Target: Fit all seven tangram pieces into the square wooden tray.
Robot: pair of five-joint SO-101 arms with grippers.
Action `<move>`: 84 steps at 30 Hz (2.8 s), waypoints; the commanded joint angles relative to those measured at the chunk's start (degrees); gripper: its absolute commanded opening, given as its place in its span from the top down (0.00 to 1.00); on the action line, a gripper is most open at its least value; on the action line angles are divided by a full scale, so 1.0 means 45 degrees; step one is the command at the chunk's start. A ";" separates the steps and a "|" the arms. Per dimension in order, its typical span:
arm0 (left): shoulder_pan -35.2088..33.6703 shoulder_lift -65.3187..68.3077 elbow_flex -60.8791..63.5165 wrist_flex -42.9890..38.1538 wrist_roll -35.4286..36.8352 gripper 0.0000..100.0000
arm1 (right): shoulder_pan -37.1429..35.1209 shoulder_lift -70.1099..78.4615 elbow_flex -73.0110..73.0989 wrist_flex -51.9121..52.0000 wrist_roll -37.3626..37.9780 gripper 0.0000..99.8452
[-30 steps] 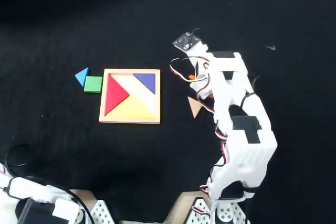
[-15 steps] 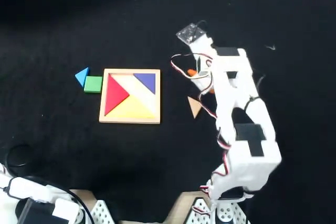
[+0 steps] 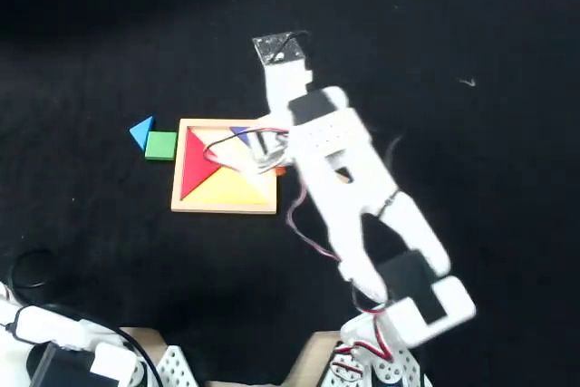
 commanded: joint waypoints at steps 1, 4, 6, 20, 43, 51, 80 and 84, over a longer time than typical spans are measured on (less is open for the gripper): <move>0.0186 -0.0078 0.0010 -0.0215 0.0137 0.97 | -0.0977 0.1084 -0.0733 -0.0938 -0.3048 0.99; 0.0186 -0.0078 0.0010 -0.0215 0.0137 0.97 | -0.1250 0.1846 -0.0733 -0.1289 -0.3731 0.99; 0.0186 -0.0078 0.0010 -0.0215 0.0137 0.97 | -0.1348 0.2100 -0.0752 -0.1426 -0.3907 0.99; 0.0186 -0.0078 0.0010 -0.0215 0.0137 0.97 | -0.1485 0.2315 -0.0791 -0.2071 -0.3849 0.99; 0.0186 -0.0078 0.0010 -0.0215 0.0137 0.97 | -0.1446 0.3683 -0.1592 -0.1680 -0.3907 0.99; 0.0186 -0.0078 -0.0010 -0.0215 0.0137 0.97 | -0.1446 0.4288 -0.2725 -0.1172 -0.4024 0.99; 0.0186 -0.0078 -0.0010 -0.0215 0.0137 0.97 | -0.0156 0.4249 -0.4816 0.1485 -0.2032 0.87; 0.0186 -0.0078 -0.0010 -0.0215 0.0137 0.97 | -0.0156 0.4269 -0.5714 0.1856 -0.1133 0.90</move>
